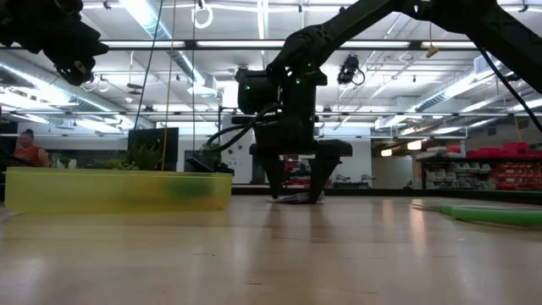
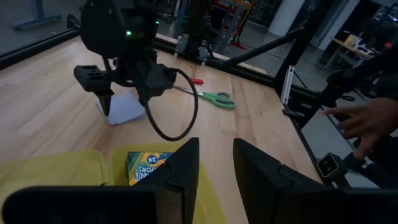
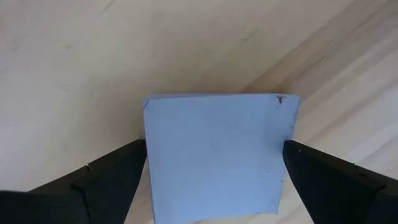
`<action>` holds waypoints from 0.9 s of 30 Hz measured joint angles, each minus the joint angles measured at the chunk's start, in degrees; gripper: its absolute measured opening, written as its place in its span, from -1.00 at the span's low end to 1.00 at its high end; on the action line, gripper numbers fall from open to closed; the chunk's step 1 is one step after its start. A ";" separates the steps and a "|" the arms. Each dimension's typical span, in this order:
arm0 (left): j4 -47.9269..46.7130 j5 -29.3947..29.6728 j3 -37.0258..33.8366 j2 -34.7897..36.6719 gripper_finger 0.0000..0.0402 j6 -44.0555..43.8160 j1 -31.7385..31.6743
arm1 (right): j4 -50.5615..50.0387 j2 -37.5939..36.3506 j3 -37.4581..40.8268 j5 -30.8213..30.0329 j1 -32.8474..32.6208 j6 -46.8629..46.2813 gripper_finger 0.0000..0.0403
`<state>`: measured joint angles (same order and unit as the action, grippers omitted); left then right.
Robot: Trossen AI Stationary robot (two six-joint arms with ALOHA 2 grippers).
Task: Pack school essentials
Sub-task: Put the white sticky notes into the yellow supply box
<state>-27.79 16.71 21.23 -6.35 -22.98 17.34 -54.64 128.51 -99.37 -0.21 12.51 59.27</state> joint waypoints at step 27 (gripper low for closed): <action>0.00 -0.02 0.00 0.00 -0.47 -0.02 -0.02 | -0.80 0.72 -3.16 4.11 -0.29 -3.81 0.38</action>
<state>-27.79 16.69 21.23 -6.35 -23.00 17.32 -55.44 129.23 -102.53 3.89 12.22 55.45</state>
